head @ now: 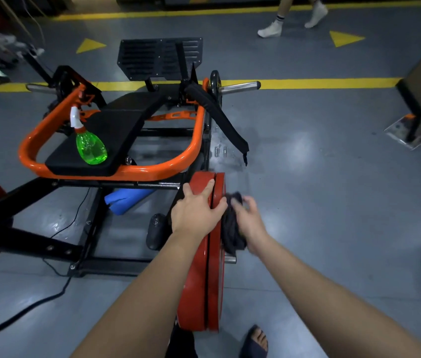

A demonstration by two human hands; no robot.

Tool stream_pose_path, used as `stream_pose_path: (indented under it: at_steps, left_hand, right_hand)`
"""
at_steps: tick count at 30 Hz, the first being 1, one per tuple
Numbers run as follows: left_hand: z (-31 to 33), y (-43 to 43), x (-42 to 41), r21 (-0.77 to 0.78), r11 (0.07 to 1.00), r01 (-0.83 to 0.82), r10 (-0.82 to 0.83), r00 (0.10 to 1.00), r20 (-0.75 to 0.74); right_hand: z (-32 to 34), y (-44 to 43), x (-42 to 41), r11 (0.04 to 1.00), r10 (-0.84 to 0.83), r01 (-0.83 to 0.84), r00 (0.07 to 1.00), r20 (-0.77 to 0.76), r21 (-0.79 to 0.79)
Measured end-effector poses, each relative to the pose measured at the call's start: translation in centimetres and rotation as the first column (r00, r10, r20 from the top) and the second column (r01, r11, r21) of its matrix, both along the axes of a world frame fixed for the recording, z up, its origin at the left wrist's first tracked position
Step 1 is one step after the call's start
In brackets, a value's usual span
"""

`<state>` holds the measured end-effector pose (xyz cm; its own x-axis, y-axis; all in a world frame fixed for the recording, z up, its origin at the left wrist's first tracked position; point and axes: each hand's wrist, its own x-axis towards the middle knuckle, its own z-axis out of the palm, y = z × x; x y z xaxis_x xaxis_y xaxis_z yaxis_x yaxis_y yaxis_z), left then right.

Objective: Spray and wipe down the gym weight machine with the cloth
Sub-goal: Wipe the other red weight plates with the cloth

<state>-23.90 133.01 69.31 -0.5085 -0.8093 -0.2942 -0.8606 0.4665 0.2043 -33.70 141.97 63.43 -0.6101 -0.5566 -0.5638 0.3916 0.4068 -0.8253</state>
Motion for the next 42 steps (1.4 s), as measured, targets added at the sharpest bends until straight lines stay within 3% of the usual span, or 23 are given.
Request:
stream_pose_path:
  at_steps: [4,8,13,16,20,26,29,31,34,39,42]
  left_hand:
    - [-0.2,-2.0,-1.8,0.044,0.999,0.008,-0.009,1.0,0.019]
    - [-0.8,-4.2,-3.5,0.084,0.996,0.007,-0.007,1.0,-0.001]
    - [0.2,-4.9,-3.9,0.012,0.999,-0.04,0.042,0.989,-0.144]
    - [1.1,-2.4,-1.9,0.111,0.991,-0.068,0.082,0.989,-0.121]
    - [0.4,2.2,2.0,0.08,0.992,-0.094,0.096,0.995,-0.026]
    - [-0.9,3.6,3.0,-0.043,0.993,-0.113,0.105,0.981,-0.165]
    - [-0.9,3.7,3.0,-0.076,0.991,-0.113,0.099,0.982,-0.164]
    - [-0.8,3.3,2.7,-0.075,0.99,-0.116,0.103,0.982,-0.157]
    - [-0.8,2.9,2.4,-0.081,0.991,-0.102,0.092,0.988,-0.125]
    - [-0.8,2.6,2.1,-0.095,0.99,-0.107,0.097,0.99,-0.105]
    - [-0.7,2.6,1.9,-0.075,0.991,-0.112,0.103,0.989,-0.11]
  right_hand:
    - [1.7,-2.4,-3.4,0.998,0.011,-0.019,0.993,-0.12,-0.06]
    - [-0.9,1.2,0.9,0.997,-0.043,0.048,0.995,0.086,-0.058]
    - [-3.3,6.0,4.7,0.998,0.014,-0.02,0.996,0.089,0.064]
    - [-2.9,6.6,4.9,0.993,0.073,-0.083,0.99,0.117,0.081]
    - [-1.1,1.7,1.1,0.998,-0.011,0.014,0.998,0.055,-0.059]
    - [1.2,-2.0,-1.8,0.981,-0.047,0.044,0.999,-0.011,-0.187]
    - [-2.1,2.2,2.4,0.994,-0.06,0.059,0.998,-0.011,-0.09]
    - [-5.0,6.0,5.4,0.999,-0.005,0.005,1.0,0.024,-0.036]
    - [-7.3,7.4,5.8,0.993,0.12,-0.12,0.991,-0.051,0.011]
    - [-0.9,-0.9,-0.5,0.989,-0.042,0.024,0.992,-0.123,-0.145]
    - [1.0,-1.0,-0.6,0.993,-0.044,0.022,0.982,-0.183,-0.12]
